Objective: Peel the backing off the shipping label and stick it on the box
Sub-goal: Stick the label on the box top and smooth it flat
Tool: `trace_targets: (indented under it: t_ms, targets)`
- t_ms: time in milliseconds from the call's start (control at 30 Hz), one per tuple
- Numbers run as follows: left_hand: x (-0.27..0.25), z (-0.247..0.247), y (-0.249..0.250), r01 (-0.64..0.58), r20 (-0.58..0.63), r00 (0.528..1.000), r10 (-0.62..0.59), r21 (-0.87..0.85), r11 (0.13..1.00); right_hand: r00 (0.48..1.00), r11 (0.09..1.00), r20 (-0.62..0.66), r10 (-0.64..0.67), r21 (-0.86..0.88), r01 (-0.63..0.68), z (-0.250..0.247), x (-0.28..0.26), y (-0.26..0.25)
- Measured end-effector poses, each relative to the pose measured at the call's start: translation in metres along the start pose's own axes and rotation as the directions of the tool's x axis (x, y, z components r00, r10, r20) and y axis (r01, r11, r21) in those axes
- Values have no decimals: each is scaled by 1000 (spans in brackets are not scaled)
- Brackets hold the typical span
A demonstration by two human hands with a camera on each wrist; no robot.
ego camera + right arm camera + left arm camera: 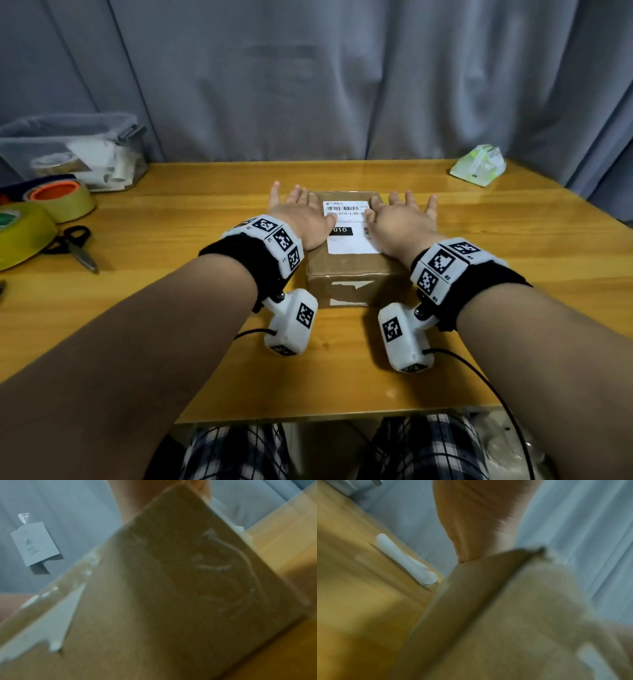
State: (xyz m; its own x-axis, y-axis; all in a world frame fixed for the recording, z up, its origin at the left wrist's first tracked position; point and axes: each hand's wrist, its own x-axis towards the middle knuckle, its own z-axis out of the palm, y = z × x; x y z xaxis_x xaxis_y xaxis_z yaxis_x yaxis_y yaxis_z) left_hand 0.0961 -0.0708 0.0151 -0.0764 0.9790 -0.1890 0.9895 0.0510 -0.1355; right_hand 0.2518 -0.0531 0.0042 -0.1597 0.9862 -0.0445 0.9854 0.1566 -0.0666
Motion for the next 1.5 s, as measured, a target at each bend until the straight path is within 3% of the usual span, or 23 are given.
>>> trace_targets:
  t_ms: [33, 100, 200, 267, 433, 533, 600, 700, 800, 1100, 1267, 1400, 1500]
  targets:
    - [-1, 3, -1, 39, 1, 999, -39, -44, 998, 999, 999, -38, -18, -28, 17, -1, -1, -2]
    - [-3, 8, -3, 82, 18, 997, -80, -180, 980, 983, 984, -57, -174, -47, 172, -2, -2, -6]
    - [-5, 12, -4, 79, 42, 997, -69, -329, 941, 913, 917, 92, -397, 3, 398, -4, -5, -12]
    - [-4, 11, -4, 82, 40, 997, -72, -359, 930, 916, 926, 150, -373, 5, 377, -5, -3, -14]
    - [-5, 11, -4, 79, 25, 997, -74, -350, 934, 973, 982, 157, -168, -61, 180, -12, 1, 8]
    - [-6, 10, -4, -41, -107, 994, 12, -272, 961, 985, 990, 153, -77, -104, 94, -17, 1, 21]
    - [-3, 8, -3, -211, -207, 963, 171, -188, 959, 989, 982, 109, -103, -144, 118, -17, 1, 16]
    - [4, 6, 1, -338, -189, 935, 300, -215, 916, 966, 967, 57, -253, -16, 254, -9, -3, -5]
    - [6, 6, 0, -288, -109, 957, 271, -216, 933, 951, 959, 129, -280, 93, 269, -1, -3, -16]
    - [0, 0, -20, -180, -36, 984, 176, -136, 974, 982, 996, 179, -59, -59, 71, -14, -1, 30]
    - [-7, -1, 4, -339, -204, 939, 277, -406, 849, 983, 983, 62, -171, 78, 166, -18, -4, 14]
    - [-7, 3, 10, -300, -85, 954, 288, -321, 898, 975, 952, 59, -215, 233, 196, -16, -2, -10]
    - [-12, 2, 9, -273, -23, 960, 278, -275, 922, 978, 972, 114, -176, 176, 154, -6, -2, -12]
